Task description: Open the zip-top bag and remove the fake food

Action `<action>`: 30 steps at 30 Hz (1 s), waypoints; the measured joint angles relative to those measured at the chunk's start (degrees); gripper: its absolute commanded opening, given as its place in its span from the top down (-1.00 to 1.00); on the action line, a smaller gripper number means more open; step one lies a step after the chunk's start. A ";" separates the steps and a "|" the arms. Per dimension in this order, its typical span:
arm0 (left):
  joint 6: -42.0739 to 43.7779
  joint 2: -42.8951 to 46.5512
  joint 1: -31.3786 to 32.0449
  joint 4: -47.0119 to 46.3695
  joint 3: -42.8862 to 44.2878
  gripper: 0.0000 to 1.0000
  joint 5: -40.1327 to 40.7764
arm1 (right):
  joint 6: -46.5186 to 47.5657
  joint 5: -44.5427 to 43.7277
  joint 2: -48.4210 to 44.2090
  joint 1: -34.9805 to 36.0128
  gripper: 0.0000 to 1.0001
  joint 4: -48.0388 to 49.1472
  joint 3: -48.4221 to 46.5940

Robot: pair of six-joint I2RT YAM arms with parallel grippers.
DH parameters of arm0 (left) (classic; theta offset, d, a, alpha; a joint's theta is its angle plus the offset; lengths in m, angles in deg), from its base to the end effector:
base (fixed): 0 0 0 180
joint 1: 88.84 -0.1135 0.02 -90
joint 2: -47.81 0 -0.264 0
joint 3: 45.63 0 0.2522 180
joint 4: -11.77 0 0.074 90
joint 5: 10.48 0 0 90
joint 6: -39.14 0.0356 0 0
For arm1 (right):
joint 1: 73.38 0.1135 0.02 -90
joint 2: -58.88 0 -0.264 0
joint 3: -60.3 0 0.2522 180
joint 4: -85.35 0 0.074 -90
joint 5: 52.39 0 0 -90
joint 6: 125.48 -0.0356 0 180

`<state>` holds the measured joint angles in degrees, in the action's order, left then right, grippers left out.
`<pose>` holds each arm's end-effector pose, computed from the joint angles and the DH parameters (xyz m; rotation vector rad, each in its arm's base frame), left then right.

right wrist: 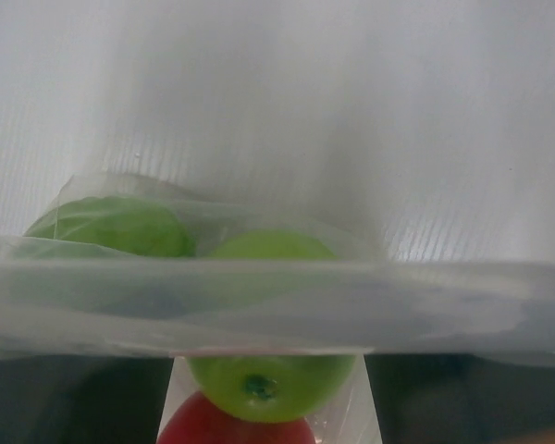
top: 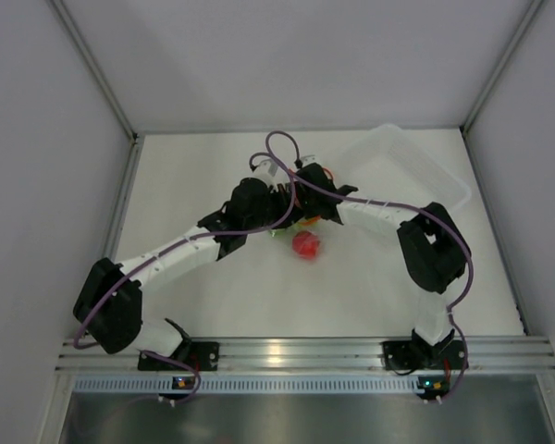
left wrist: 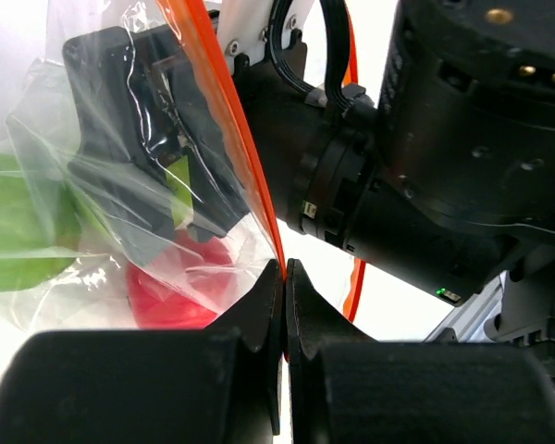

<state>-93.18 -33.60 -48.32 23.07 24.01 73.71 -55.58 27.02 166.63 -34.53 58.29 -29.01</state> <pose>0.2471 -0.2159 0.2802 0.0378 2.1233 -1.0089 0.3282 0.2559 0.2074 -0.2967 2.3472 0.2852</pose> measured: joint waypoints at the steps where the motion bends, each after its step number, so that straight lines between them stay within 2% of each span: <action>1: -0.04 -0.11 -0.13 -0.07 -0.13 1.00 0.02 | 0.09 0.20 0.72 0.00 -0.45 0.00 -0.39; 17: -0.20 -0.20 -1.11 -0.22 -3.87 1.00 1.03 | 0.35 0.28 0.90 0.52 -0.47 -1.86 1.22; 23: -0.26 -0.26 -1.09 -0.20 -4.13 1.00 1.03 | 1.36 1.70 -2.40 0.52 -0.47 -5.79 2.89; 30: -1.07 -0.28 -0.61 -0.83 -4.87 1.00 1.09 | 2.62 3.72 -3.67 0.52 -0.55 -10.16 2.93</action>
<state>-94.25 -33.88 -48.94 22.24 19.14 74.81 -52.96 30.73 162.96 -34.00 48.13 -26.08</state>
